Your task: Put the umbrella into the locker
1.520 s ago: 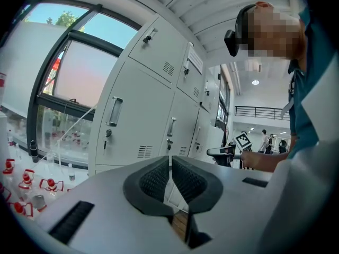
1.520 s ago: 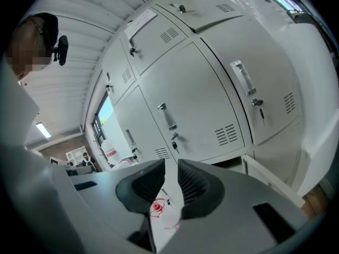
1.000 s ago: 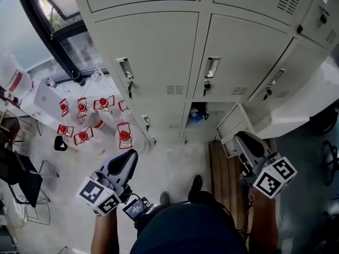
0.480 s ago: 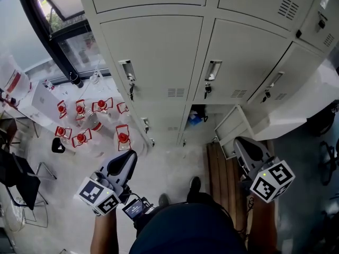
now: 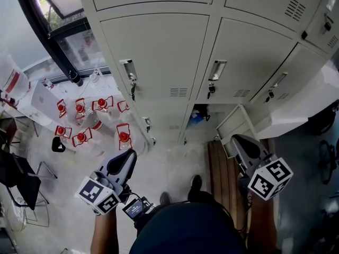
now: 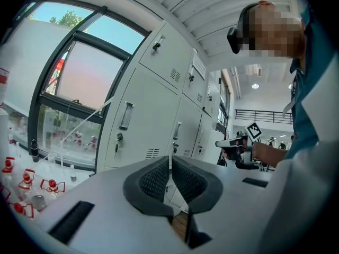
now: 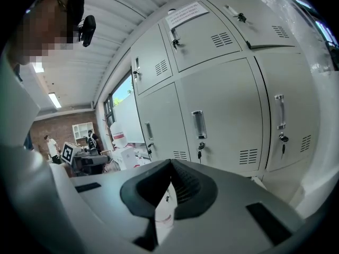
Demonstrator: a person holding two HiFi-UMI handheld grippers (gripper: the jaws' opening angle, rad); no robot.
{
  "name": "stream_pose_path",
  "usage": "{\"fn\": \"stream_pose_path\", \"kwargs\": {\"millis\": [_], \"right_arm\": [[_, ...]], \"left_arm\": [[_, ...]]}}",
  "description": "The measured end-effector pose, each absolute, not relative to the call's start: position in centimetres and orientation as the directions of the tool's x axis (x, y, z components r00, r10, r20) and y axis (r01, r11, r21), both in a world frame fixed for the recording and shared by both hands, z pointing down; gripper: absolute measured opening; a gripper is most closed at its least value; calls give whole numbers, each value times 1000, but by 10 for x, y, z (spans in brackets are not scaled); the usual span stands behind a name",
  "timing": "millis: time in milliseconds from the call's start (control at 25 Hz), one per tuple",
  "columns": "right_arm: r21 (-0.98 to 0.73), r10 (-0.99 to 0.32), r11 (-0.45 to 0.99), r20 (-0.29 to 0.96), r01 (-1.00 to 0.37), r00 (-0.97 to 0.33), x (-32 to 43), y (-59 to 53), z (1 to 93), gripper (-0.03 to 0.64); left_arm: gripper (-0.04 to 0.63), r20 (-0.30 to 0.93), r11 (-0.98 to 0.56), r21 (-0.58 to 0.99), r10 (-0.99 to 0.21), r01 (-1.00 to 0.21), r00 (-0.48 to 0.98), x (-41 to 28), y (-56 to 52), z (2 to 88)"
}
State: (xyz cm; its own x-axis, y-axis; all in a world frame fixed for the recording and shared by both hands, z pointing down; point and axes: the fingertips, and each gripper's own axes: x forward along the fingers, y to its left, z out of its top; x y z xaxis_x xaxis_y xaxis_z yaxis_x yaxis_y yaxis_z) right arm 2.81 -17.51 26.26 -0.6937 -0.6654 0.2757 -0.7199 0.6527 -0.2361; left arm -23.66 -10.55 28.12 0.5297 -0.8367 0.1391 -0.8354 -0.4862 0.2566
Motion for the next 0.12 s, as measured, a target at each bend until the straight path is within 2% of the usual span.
{"fn": "stream_pose_path", "kwargs": {"millis": [120], "right_arm": [[-243, -659, 655, 279, -716, -698, 21, -180, 266, 38]], "left_arm": [[34, 145, -486, 261, -834, -834, 532, -238, -109, 285]]}}
